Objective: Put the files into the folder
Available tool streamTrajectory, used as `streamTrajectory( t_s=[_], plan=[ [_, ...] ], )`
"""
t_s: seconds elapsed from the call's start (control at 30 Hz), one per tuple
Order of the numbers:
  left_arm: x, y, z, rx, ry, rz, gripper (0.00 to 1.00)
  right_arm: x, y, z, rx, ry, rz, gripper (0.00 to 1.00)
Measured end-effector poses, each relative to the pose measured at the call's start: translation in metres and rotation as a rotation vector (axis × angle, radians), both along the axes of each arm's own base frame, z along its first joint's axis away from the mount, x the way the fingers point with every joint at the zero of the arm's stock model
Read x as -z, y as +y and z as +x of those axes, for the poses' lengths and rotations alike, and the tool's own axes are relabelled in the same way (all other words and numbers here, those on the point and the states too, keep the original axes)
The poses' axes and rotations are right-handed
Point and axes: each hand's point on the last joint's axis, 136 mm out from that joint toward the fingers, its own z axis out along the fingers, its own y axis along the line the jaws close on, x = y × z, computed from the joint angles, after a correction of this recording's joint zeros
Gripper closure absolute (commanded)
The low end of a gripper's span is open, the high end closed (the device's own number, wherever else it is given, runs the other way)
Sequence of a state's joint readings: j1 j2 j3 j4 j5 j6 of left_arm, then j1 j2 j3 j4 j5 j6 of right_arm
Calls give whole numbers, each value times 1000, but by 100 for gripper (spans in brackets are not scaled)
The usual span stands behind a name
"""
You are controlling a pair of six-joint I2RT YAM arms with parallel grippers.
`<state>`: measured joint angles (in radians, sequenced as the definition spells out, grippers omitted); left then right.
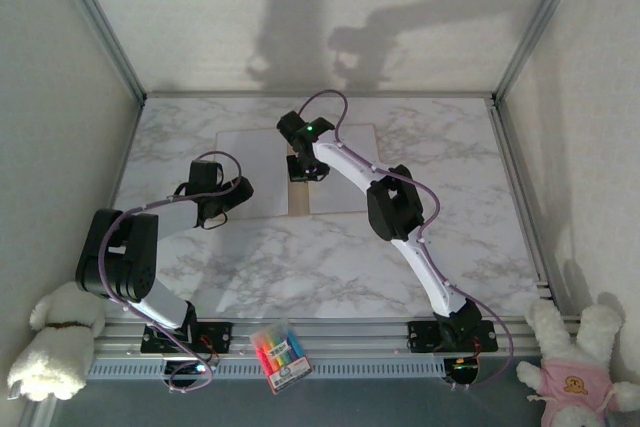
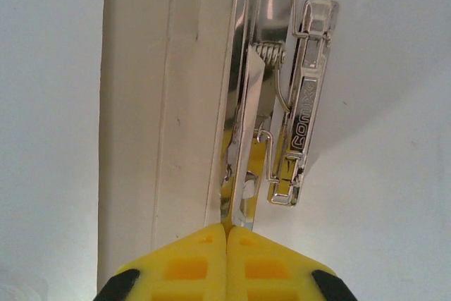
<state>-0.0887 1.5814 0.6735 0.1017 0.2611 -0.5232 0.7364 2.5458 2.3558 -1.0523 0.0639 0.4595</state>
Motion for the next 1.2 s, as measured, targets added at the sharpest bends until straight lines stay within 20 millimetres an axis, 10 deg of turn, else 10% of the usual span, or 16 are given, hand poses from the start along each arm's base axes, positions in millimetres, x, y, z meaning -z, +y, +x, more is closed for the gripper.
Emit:
streamTrajectory(
  t_s=[1.2],
  plan=[
    [0, 0, 0, 0, 5, 0, 17, -38, -6, 13, -18, -50, 12, 100]
  ],
)
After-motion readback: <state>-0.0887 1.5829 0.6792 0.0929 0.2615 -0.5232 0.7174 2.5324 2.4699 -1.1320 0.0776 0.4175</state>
